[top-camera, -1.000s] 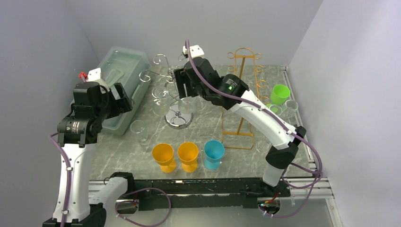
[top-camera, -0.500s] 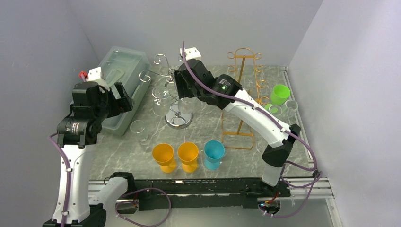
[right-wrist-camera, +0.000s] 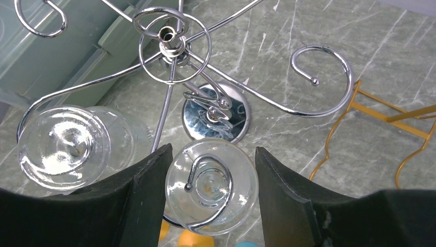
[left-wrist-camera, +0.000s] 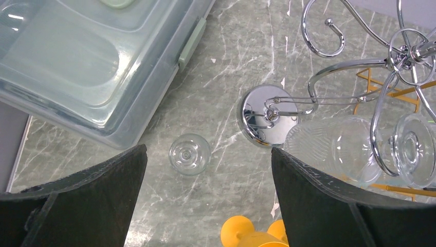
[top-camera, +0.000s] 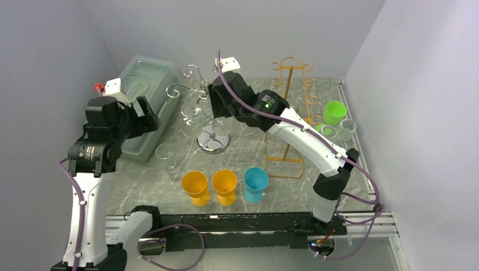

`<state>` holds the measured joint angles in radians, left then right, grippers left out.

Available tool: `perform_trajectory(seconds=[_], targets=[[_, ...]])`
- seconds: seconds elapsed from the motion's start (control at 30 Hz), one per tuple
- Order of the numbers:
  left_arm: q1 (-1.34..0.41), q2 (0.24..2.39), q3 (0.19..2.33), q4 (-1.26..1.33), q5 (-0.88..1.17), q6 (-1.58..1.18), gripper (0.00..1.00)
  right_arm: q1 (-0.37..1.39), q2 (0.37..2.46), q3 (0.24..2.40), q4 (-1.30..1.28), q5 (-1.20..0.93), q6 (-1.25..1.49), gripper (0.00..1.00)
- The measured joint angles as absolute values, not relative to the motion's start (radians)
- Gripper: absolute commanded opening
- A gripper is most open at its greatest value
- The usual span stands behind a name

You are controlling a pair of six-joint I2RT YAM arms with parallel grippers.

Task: Take the wine glass off the wine glass rack
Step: Pick up the wine glass from the wine rack.

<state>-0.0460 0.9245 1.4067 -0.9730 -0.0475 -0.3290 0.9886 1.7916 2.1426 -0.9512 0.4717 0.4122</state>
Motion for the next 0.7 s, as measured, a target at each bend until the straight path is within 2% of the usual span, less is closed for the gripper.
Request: perform_trajectory(seconds=[0.7], targets=[[-0.046, 0.925, 1.406, -0.961, -0.038, -0.326, 0.95, 1.024, 1.747, 2.125, -0.948, 0.481, 0.392, 0.35]])
